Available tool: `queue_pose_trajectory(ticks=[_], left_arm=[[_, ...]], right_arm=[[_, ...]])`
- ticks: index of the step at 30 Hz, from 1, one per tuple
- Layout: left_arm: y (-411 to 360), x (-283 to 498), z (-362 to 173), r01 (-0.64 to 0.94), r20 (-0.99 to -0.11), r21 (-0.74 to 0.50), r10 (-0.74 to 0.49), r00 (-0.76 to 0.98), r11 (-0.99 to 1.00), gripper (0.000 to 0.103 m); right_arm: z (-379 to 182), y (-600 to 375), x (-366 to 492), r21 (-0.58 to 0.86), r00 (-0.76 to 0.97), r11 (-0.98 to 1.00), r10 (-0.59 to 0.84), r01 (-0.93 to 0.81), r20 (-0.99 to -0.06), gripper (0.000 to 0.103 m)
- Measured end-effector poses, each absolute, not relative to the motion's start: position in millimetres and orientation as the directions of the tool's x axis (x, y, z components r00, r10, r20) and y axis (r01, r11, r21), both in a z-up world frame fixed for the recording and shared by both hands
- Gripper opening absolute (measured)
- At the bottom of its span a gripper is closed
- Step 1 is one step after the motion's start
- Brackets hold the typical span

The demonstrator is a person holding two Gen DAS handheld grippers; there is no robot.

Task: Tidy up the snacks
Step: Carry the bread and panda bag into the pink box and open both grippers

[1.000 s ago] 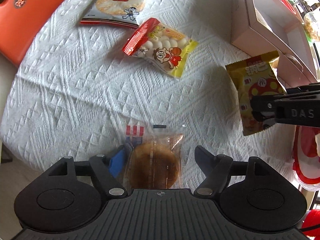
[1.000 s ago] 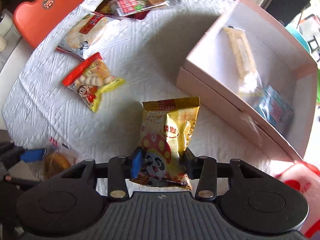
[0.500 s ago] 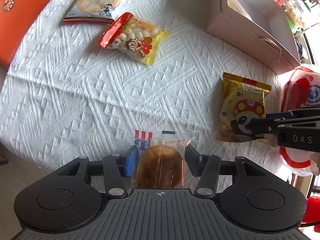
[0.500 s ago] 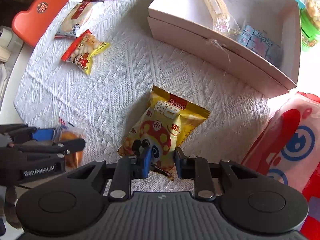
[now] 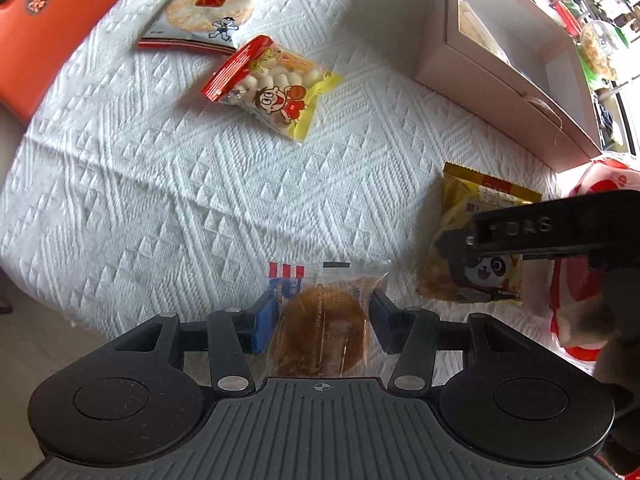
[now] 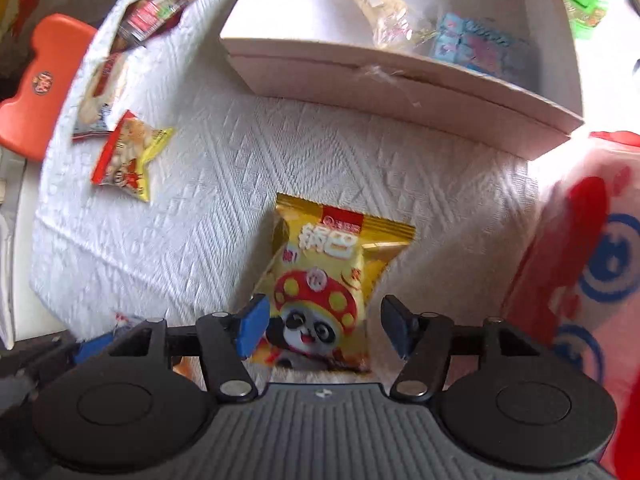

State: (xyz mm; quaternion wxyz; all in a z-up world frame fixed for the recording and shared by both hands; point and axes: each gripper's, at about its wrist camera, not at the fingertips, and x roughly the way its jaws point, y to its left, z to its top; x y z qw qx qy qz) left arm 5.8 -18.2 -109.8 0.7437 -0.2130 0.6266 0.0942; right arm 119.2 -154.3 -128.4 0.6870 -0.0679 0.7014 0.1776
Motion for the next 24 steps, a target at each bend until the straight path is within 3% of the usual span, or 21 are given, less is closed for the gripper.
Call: queue_pose_trajectory(ticks=[2, 3, 4, 8, 15, 24], left_arm=[[-21, 5, -110, -0.402, -0.972, -0.197, -0.124, 0.199, 0.894, 0.055], [-22, 4, -109, -0.398, -0.972, -0.197, -0.124, 0.201, 0.896, 0.055], [-23, 4, -108, -0.394, -0.971, -0.198, -0.126, 0.202, 0.897, 0.055], [-26, 3, -102, -0.38, -0.967, -0.221, -0.151, 0.207, 0.898, 0.054], [-20, 35, -62, -0.355, -0.939, -0.28, -0.179, 0.293, 0.892, 0.053], [-37, 157, -22, -0.189, -0.885, -0.309, -0.209, 0.417, 0.932, 0.053]], right_arm=[[-137, -140, 121, 0.141, -0.05, 0.925, 0.132, -0.354, -0.99, 0.075], [-134, -133, 120, 0.122, -0.018, 0.918, 0.125, -0.378, -0.992, 0.071], [-128, -126, 116, 0.096, 0.013, 0.901, 0.112, -0.423, -0.994, 0.057], [-97, -123, 101, 0.057, 0.075, 0.843, 0.114, -0.535, -0.991, 0.044], [-36, -162, 103, 0.116, 0.06, 0.84, 0.174, -0.529, -0.983, 0.041], [-2, -187, 123, 0.188, 0.108, 0.868, 0.265, -0.46, -0.958, 0.041]])
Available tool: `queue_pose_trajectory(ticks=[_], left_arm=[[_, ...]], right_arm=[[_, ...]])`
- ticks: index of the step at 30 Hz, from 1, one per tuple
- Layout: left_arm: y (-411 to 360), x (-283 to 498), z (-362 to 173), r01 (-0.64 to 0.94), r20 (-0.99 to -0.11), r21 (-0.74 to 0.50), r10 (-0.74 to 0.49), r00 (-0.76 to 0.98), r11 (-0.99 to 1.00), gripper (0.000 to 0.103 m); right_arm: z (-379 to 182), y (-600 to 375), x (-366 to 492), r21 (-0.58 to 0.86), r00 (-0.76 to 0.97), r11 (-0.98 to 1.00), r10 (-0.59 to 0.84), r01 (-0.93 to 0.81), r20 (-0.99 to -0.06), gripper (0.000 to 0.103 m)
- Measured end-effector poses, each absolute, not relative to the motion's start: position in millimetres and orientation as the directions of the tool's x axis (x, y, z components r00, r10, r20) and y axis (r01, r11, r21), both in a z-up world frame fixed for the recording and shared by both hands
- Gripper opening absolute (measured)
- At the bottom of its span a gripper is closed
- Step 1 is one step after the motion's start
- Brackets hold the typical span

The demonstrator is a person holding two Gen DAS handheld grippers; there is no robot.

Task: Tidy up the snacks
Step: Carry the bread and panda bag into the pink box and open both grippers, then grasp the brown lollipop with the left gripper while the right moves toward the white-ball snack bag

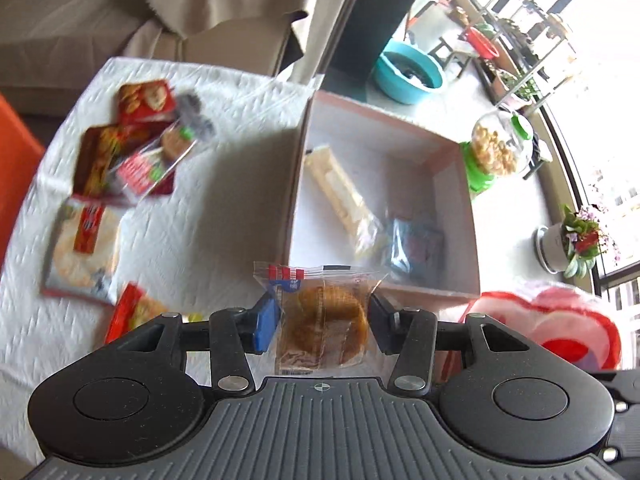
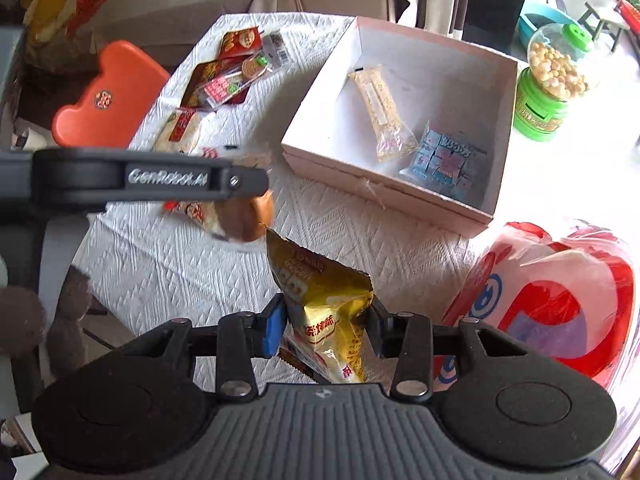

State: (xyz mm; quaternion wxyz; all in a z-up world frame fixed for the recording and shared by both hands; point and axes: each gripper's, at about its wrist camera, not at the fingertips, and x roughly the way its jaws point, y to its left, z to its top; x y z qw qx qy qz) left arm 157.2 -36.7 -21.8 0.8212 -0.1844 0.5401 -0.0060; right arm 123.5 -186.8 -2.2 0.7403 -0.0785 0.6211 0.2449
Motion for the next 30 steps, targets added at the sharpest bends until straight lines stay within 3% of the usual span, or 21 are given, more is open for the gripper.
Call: queue_pose_trajectory(ticks=[4, 9, 20, 30], left_arm=[[-40, 204, -32, -0.192, -0.831, -0.434, -0.309, 0.462, 0.88, 0.054], [-44, 232, -39, -0.204, -0.822, -0.425, -0.282, 0.495, 0.882, 0.052], [50, 177, -56, -0.385, -0.829, -0.406, -0.157, 0.536, 0.828, 0.052], [144, 136, -74, -0.472, -0.866, -0.332, -0.066, 0.495, 0.817, 0.052]], right_arm=[[4, -199, 141, 0.187, 0.155, 0.887, 0.274, -0.423, -0.949, 0.041], [6, -212, 160, 0.185, 0.186, 0.908, 0.27, -0.376, -0.945, 0.041], [4, -196, 240, 0.13, 0.357, 0.971, 0.195, -0.199, -0.914, 0.045], [-21, -124, 251, 0.135, 0.297, 0.972, 0.188, -0.191, -0.936, 0.05]])
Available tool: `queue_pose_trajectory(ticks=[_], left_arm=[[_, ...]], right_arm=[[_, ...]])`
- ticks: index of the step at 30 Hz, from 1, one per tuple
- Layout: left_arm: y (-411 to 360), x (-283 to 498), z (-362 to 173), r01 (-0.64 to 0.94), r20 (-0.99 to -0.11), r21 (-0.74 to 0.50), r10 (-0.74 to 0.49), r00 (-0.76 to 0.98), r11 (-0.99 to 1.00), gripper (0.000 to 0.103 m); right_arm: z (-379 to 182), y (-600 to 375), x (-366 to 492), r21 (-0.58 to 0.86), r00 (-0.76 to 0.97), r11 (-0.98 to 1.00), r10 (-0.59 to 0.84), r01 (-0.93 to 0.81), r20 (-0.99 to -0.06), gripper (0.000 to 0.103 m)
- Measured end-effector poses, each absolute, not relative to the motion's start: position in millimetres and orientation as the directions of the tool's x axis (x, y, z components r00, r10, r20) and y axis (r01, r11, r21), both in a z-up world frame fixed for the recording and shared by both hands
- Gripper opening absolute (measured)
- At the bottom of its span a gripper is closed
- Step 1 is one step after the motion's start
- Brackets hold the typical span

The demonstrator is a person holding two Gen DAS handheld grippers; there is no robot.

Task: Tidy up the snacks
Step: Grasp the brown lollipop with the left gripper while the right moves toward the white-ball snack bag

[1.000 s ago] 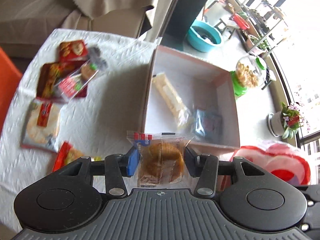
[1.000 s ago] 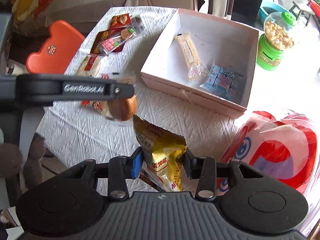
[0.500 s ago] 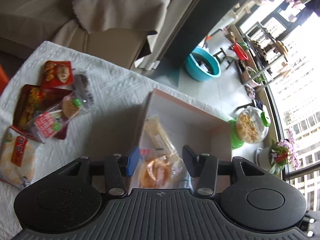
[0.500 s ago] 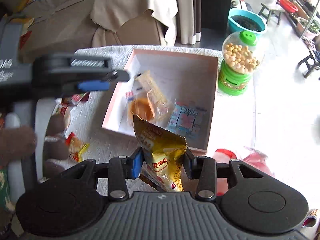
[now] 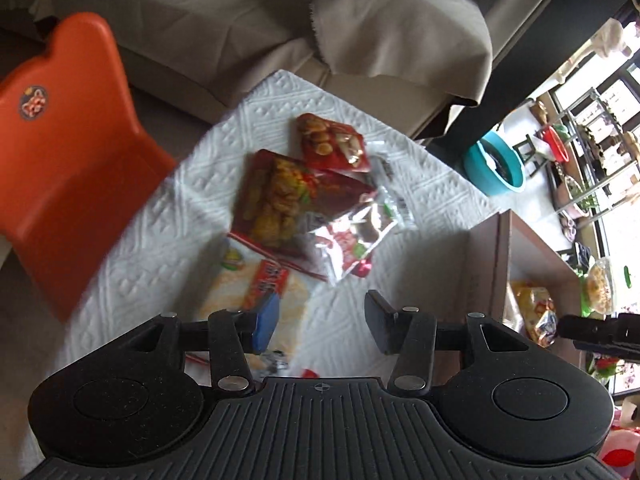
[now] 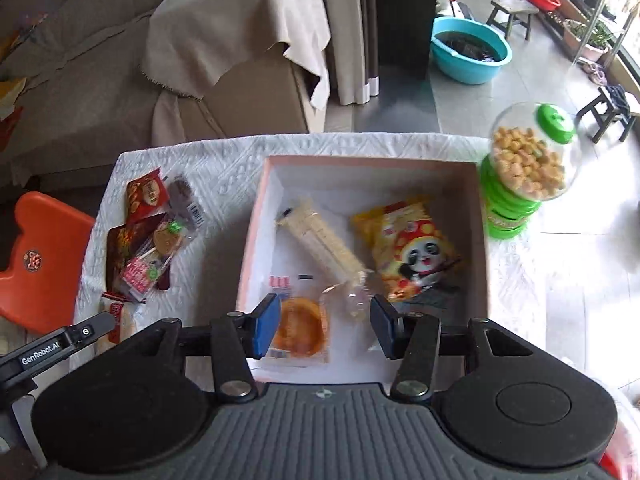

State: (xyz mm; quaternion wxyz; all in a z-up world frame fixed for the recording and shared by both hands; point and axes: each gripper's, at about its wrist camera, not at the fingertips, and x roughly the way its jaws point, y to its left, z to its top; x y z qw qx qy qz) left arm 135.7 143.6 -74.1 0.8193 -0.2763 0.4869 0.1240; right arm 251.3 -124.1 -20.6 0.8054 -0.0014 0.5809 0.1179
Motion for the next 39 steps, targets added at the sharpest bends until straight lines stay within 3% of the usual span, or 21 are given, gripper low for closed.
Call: queue_pose_trajectory(ticks=[3, 8, 14, 17, 21, 24, 29, 31, 39], left_arm=[[169, 128, -80, -0.447, -0.874, -0.323, -0.083, 0.478, 0.834, 0.052], [201, 113, -93, -0.378, -0.878, -0.363, -0.176, 0.446, 0.852, 0.052], [228, 99, -109, -0.341, -0.859, -0.434, -0.268, 0.437, 0.834, 0.052], [238, 96, -112, -0.341, -0.844, -0.474, -0.309, 0.437, 0.812, 0.052], [241, 99, -113, -0.316, -0.834, -0.502, -0.354, 0.423, 0.805, 0.052], [242, 102, -114, -0.316, -0.826, -0.522, -0.377, 0.418, 0.792, 0.052], [238, 117, -114, -0.304, -0.824, -0.529, -0.394, 0.407, 0.792, 0.052], [233, 123, -112, -0.289, -0.827, -0.525, -0.4, 0.395, 0.801, 0.052], [203, 144, -103, -0.171, -0.84, -0.491, -0.412, 0.353, 0.854, 0.052]], right_arm=[[-26, -73, 253, 0.176, 0.265, 0.949, 0.246, -0.261, -0.932, 0.053], [-42, 19, 285, 0.277, 0.23, 0.893, 0.37, -0.354, -0.9, 0.068], [-96, 109, 346, 0.167, 0.274, 0.903, 0.289, -0.395, -0.917, 0.068], [-126, 147, 365, 0.023, 0.301, 0.876, 0.189, -0.481, -0.935, 0.07], [-135, 169, 369, 0.015, 0.267, 0.808, 0.212, -0.589, -0.94, 0.074], [-133, 159, 361, 0.055, 0.205, 0.811, 0.213, -0.583, -0.955, 0.068], [-116, 124, 310, 0.084, 0.153, 0.807, 0.212, -0.585, -0.965, 0.04], [-116, 109, 289, 0.147, 0.079, 0.809, 0.231, -0.569, -0.97, 0.035], [-120, 52, 233, 0.209, 0.019, 0.891, 0.237, -0.403, -0.971, 0.035]])
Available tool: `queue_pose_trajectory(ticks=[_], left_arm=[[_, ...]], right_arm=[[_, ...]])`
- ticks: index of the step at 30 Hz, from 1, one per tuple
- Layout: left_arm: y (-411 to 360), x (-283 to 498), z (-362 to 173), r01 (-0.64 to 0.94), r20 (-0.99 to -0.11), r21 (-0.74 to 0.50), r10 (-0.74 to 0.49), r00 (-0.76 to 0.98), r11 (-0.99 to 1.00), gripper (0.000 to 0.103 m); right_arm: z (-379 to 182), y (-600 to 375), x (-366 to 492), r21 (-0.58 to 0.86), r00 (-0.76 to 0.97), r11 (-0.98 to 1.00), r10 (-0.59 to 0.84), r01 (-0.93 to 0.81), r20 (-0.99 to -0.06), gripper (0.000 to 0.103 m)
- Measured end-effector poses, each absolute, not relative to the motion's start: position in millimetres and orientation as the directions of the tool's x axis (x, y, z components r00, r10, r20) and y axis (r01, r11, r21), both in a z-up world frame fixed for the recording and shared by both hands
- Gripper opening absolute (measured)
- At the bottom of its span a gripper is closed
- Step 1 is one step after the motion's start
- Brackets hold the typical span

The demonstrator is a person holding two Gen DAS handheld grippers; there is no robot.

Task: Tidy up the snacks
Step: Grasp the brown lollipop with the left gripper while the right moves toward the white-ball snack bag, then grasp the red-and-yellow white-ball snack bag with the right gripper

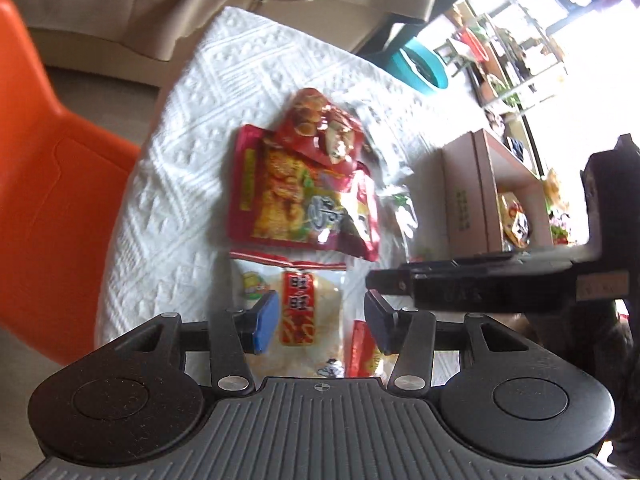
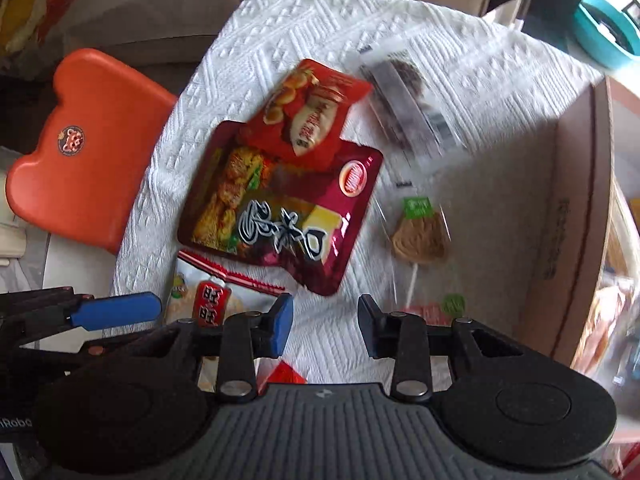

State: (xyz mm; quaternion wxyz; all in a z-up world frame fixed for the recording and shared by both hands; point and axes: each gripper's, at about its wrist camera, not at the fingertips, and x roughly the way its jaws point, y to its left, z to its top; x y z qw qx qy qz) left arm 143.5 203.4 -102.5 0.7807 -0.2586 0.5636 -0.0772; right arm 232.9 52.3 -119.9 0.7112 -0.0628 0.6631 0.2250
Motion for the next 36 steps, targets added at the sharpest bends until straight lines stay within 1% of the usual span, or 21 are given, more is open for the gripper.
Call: queue_pose_trajectory(ticks=[3, 5, 6, 9, 11, 14, 16, 17, 18, 19, 21, 24, 25, 26, 28, 30, 33, 36], left_arm=[[196, 158, -102, -0.164, -0.838, -0.493, -0.415, 0.354, 0.855, 0.052], [190, 176, -101, -0.153, -0.831, -0.502, -0.426, 0.357, 0.851, 0.052], [185, 188, -101, -0.154, -0.829, -0.512, -0.438, 0.347, 0.845, 0.052], [163, 222, -108, -0.17, -0.846, -0.513, -0.463, 0.264, 0.841, 0.052], [142, 239, -112, -0.156, -0.86, -0.493, -0.453, 0.233, 0.856, 0.052], [111, 261, -123, -0.147, -0.906, -0.406, -0.377, 0.194, 0.902, 0.052], [90, 272, -130, -0.113, -0.941, -0.306, -0.282, 0.184, 0.945, 0.052], [80, 276, -134, -0.094, -0.953, -0.266, -0.248, 0.175, 0.959, 0.05], [71, 279, -139, -0.077, -0.96, -0.243, -0.229, 0.164, 0.967, 0.052], [64, 280, -137, -0.057, -0.961, -0.222, -0.209, 0.182, 0.973, 0.058], [48, 280, -137, -0.009, -0.972, -0.157, -0.153, 0.18, 0.988, 0.06], [33, 274, -136, 0.046, -0.977, -0.073, -0.081, 0.195, 0.996, 0.057], [29, 271, -136, 0.058, -0.977, -0.052, -0.063, 0.203, 0.997, 0.052], [28, 267, -134, 0.058, -0.976, -0.049, -0.06, 0.209, 0.997, 0.047], [31, 256, -131, 0.017, -0.971, -0.116, -0.117, 0.207, 0.993, 0.042], [39, 237, -123, -0.035, -0.962, -0.178, -0.166, 0.219, 0.983, 0.042], [52, 199, -104, -0.099, -0.946, -0.217, -0.184, 0.266, 0.971, 0.042], [72, 147, -87, -0.229, -0.928, -0.272, -0.191, 0.32, 0.935, 0.042]], right_arm=[[-107, 31, 215, 0.193, 0.072, 0.908, 0.236, -0.371, -0.969, 0.038], [-100, 17, 203, 0.174, 0.094, 0.925, 0.217, -0.339, -0.972, 0.044], [-99, 12, 199, 0.167, 0.098, 0.931, 0.208, -0.325, -0.973, 0.045], [-102, -2, 189, 0.141, 0.107, 0.949, 0.176, -0.281, -0.979, 0.046], [-104, -8, 184, 0.126, 0.106, 0.959, 0.157, -0.256, -0.982, 0.047], [-108, -12, 175, 0.08, 0.12, 0.969, 0.11, -0.232, -0.987, 0.047], [-109, -16, 168, 0.036, 0.137, 0.976, 0.067, -0.216, -0.988, 0.047], [-109, -19, 166, 0.024, 0.142, 0.978, 0.054, -0.208, -0.988, 0.049], [-110, -23, 163, 0.022, 0.144, 0.979, 0.051, -0.2, -0.988, 0.05], [-111, -27, 160, 0.027, 0.143, 0.981, 0.055, -0.194, -0.988, 0.052], [-116, -37, 155, 0.042, 0.13, 0.982, 0.067, -0.182, -0.989, 0.056], [-129, -54, 149, 0.058, 0.093, 0.985, 0.073, -0.16, -0.993, 0.058], [-132, -61, 147, 0.066, 0.083, 0.987, 0.079, -0.15, -0.993, 0.059], [-130, -69, 143, 0.087, 0.106, 0.985, 0.103, -0.148, -0.989, 0.06], [-128, -79, 140, 0.095, 0.1, 0.983, 0.112, -0.158, -0.989, 0.06], [-124, -93, 135, 0.1, 0.091, 0.979, 0.117, -0.176, -0.989, 0.06], [-115, -112, 128, 0.132, 0.082, 0.965, 0.154, -0.225, -0.985, 0.06], [-107, -123, 124, 0.136, 0.078, 0.942, 0.167, -0.306, -0.983, 0.06]])
